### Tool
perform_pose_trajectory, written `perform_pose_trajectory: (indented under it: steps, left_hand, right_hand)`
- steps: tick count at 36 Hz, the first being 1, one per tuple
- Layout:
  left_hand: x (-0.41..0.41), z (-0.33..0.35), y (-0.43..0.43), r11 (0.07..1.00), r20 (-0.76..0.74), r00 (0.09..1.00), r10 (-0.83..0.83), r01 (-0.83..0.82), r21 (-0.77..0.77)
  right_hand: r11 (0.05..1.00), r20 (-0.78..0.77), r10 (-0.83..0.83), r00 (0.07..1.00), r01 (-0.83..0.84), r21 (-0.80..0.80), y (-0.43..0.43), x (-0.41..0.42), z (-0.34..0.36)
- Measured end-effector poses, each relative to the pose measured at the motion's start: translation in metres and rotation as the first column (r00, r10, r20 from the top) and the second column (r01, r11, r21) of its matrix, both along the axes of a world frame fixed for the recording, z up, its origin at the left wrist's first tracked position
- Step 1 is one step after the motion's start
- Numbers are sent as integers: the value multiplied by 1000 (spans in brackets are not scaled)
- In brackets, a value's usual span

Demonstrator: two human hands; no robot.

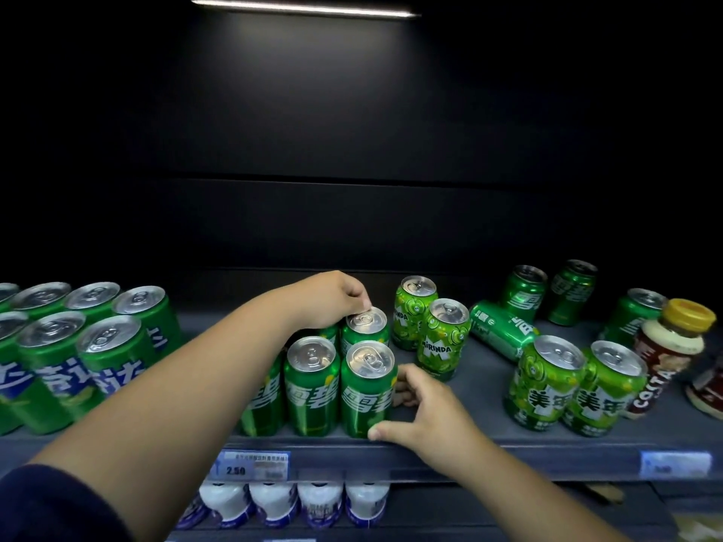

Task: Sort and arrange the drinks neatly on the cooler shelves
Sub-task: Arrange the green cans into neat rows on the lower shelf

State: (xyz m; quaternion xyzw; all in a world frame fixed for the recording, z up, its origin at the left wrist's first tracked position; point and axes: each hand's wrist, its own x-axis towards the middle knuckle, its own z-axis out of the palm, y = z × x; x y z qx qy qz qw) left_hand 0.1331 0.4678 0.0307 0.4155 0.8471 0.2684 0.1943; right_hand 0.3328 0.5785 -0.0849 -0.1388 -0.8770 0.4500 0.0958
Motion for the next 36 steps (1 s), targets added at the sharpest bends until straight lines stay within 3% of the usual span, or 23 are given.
perform_pose_trajectory:
  steps: [17, 23, 27, 30, 36]
  left_hand:
    - [-2, 9, 1, 992, -67, 995, -73, 66, -108]
    - [-3, 13, 3, 987, -90, 992, -85, 71, -142]
    - [2, 18, 8, 981, -203, 973, -113, 77, -177]
    - [15, 26, 16, 985, -338, 930, -146, 106, -133]
    - [65, 43, 46, 974, -338, 920, -200, 225, 36]
  right_hand:
    - [981, 46, 72, 996, -80, 179, -2, 3, 10]
    - [978, 55, 69, 996, -78, 196, -2, 4, 12]
    - [991, 32, 79, 996, -82, 107, 2, 6, 11]
    - [998, -6, 64, 998, -64, 7, 7, 15, 17]
    - [999, -129, -19, 991, 25, 41, 32, 61, 41]
